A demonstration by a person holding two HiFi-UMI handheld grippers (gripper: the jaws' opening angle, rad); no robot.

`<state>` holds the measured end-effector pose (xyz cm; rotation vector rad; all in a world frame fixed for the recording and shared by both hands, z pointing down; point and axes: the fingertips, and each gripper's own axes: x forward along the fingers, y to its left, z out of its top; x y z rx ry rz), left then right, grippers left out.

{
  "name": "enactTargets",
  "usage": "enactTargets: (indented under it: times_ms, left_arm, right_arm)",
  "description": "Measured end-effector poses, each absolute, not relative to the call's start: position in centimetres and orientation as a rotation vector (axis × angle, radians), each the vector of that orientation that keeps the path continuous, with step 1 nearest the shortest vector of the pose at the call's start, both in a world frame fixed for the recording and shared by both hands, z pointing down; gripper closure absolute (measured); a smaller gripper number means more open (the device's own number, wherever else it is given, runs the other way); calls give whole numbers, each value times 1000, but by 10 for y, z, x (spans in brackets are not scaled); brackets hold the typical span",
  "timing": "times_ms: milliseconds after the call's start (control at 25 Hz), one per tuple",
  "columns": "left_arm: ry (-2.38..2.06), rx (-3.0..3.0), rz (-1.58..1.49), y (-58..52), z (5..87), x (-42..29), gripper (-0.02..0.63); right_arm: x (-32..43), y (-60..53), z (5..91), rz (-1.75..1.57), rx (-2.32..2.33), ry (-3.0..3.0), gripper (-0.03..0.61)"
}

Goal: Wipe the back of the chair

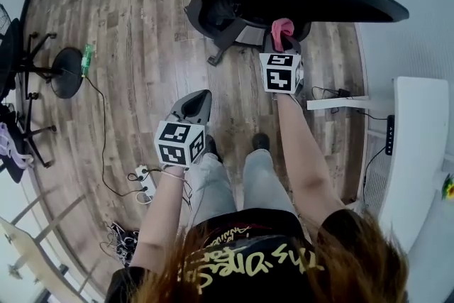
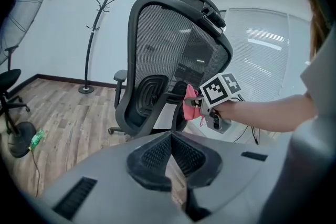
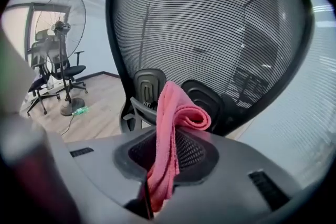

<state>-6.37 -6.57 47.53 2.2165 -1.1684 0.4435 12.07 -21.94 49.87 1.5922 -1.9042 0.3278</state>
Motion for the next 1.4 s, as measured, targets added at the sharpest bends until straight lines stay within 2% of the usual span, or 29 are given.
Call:
enactTargets:
  times_ms: [360, 560, 840, 1400]
  left_arm:
    - [-1204, 2213, 423, -72, 453, -73, 620]
    - [-1236, 2249, 400, -78, 424, -71, 620]
    - [-1276, 2340, 357, -87, 371, -65, 620]
    - [-1299, 2540, 209, -87, 269, -19, 620]
  right_arm:
    - [44, -215, 485, 222, 1333, -1995, 520]
    - [8, -209, 469, 351, 1271, -2181, 520]
    - [16, -167, 400, 347, 1318, -2474, 520]
    - [63, -97, 257, 67, 1388, -2738, 520]
